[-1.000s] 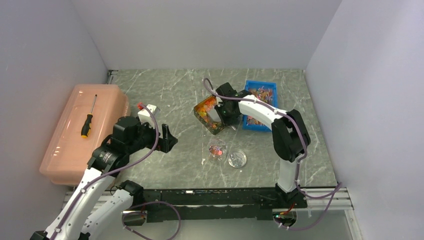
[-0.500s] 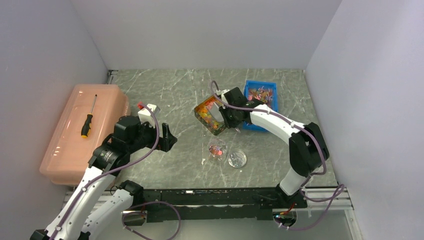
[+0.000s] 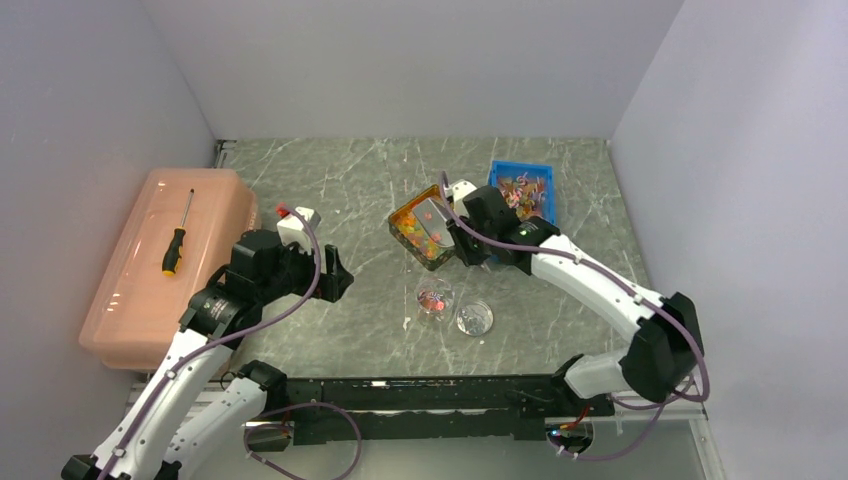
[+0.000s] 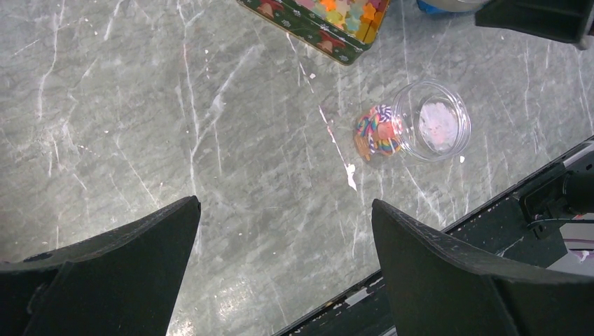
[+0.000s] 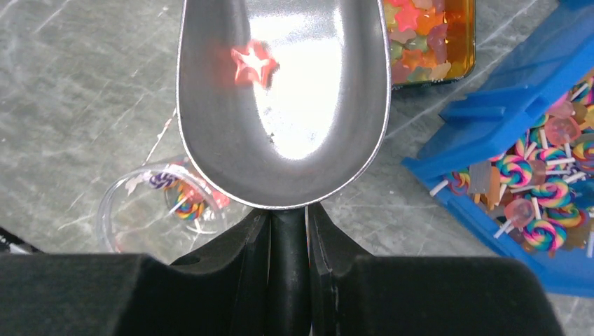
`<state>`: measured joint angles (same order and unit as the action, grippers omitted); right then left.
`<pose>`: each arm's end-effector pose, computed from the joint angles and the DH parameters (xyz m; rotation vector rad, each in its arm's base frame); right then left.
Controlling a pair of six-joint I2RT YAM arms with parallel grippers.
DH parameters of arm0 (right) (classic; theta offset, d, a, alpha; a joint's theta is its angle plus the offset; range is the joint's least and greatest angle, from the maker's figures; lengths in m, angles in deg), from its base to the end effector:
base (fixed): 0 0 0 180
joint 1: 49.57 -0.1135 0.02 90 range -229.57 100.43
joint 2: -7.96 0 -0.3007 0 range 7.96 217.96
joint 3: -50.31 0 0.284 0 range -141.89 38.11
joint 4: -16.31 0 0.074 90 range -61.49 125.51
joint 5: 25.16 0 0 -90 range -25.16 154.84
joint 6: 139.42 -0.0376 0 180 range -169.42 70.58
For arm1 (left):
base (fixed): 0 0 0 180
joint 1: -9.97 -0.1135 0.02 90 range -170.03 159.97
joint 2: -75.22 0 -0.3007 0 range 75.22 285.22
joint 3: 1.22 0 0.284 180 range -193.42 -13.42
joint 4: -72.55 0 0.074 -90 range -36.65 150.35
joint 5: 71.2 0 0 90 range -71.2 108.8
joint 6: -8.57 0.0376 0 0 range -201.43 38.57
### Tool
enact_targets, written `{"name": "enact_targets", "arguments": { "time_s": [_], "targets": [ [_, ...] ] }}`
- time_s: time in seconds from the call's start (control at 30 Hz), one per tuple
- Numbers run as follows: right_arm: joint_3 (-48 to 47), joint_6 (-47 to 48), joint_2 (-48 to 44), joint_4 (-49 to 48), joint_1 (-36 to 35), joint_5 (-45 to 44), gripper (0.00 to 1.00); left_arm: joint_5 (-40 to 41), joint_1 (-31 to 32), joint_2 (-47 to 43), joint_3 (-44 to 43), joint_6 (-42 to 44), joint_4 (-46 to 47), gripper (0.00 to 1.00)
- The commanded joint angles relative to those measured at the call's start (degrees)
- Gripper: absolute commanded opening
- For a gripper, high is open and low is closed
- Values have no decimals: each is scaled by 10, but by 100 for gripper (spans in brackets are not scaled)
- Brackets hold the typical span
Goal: Pack the candies
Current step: Scoop the fake candies from the storage box, then place the fake candies in the packing bottle.
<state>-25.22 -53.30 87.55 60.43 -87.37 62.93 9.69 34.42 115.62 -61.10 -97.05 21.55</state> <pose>0.2563 0.1972 0.3060 -0.6947 2.3309 0.2927 0.1373 -0.0689 0.3450 0.2631 2.1527 -0.5777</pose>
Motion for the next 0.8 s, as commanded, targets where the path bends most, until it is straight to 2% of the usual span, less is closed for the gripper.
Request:
{"name": "enact_targets", "arguments": {
  "time_s": [0.0, 0.5, 0.77],
  "targets": [
    [-1, -10, -54, 43, -20, -26, 0, 10, -2, 1, -1, 5, 5, 99],
    [-41, -116, -154, 250, -99, -1, 0, -5, -2, -8, 1, 4, 5, 99],
    [-81, -192, -168, 354, -145, 3, 0, -15, -2, -17, 0, 5, 5, 99]
  ]
}}
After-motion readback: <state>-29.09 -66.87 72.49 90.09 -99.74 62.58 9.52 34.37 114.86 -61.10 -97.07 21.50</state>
